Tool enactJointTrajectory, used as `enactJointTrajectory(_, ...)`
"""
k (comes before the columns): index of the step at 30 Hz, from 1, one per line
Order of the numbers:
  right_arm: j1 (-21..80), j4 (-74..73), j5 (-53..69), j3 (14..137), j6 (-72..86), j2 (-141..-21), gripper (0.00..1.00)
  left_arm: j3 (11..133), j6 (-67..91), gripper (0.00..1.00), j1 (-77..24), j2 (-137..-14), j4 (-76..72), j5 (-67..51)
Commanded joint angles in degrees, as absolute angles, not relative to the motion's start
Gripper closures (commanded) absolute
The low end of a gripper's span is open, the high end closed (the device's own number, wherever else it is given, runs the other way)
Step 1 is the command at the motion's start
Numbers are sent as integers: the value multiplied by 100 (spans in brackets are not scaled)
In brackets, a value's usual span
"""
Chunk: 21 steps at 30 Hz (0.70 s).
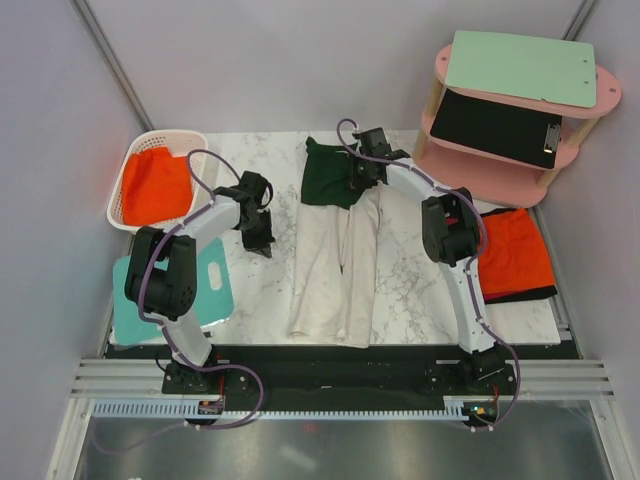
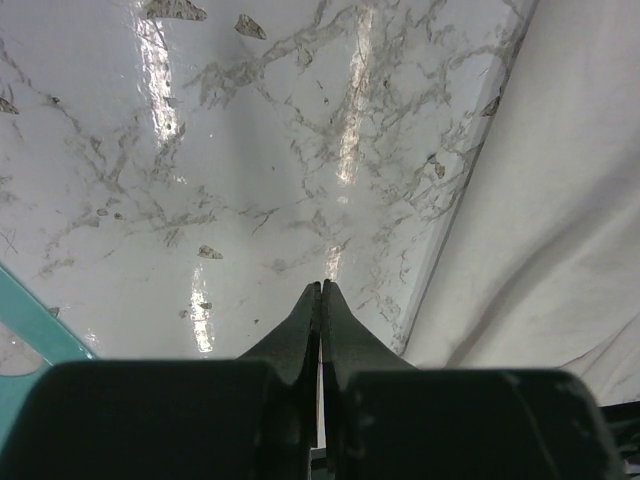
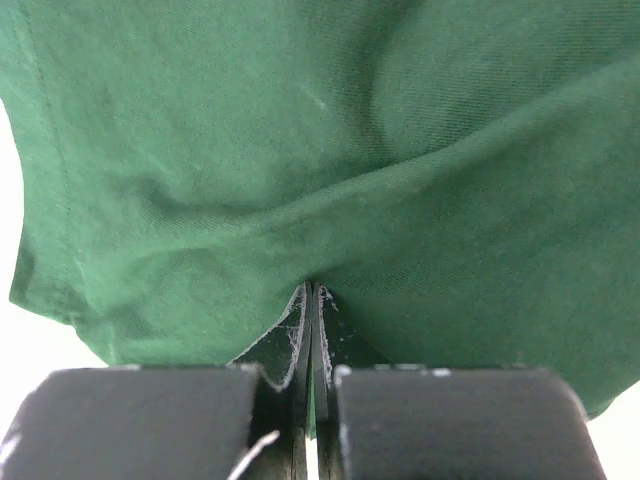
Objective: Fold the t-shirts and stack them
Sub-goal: Fold the tshirt
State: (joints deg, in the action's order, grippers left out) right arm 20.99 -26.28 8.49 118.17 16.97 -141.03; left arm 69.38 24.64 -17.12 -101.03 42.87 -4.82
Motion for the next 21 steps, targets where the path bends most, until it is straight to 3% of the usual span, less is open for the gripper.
enactJointTrajectory(1, 2109, -3075, 835, 12585, 1547, -14886, 100, 7198, 2496, 98, -1723, -10151, 4166, -475)
enactJointTrajectory(10, 2092, -3042, 870, 13211, 1450, -15093, 100, 7295, 2487, 98, -1731, -10081, 4166, -510)
enactJointTrajectory(16, 2101, -1663, 695, 11087, 1476, -12996, 99, 7120, 2452, 98, -1793, -9695, 3991, -518)
enactJointTrajectory(17, 2101, -1635, 677, 10953, 1485, -12755, 94, 7084, 2443, 95, -1854, -9625, 3947, -597)
enactJointTrajectory(18, 2101, -1643, 651, 10812, 1494, -12527, 81, 7049, 2426, 92, -1907, -9563, 3894, -650)
enactJointTrajectory(20, 2101, -1626, 650, 10347, 1564, -11902, 76, 7022, 2452, 79, -2108, -9370, 3824, -642)
enactJointTrajectory(21, 2101, -1626, 650, 10162, 1582, -11692, 66, 7022, 2487, 76, -2196, -9317, 3823, -589)
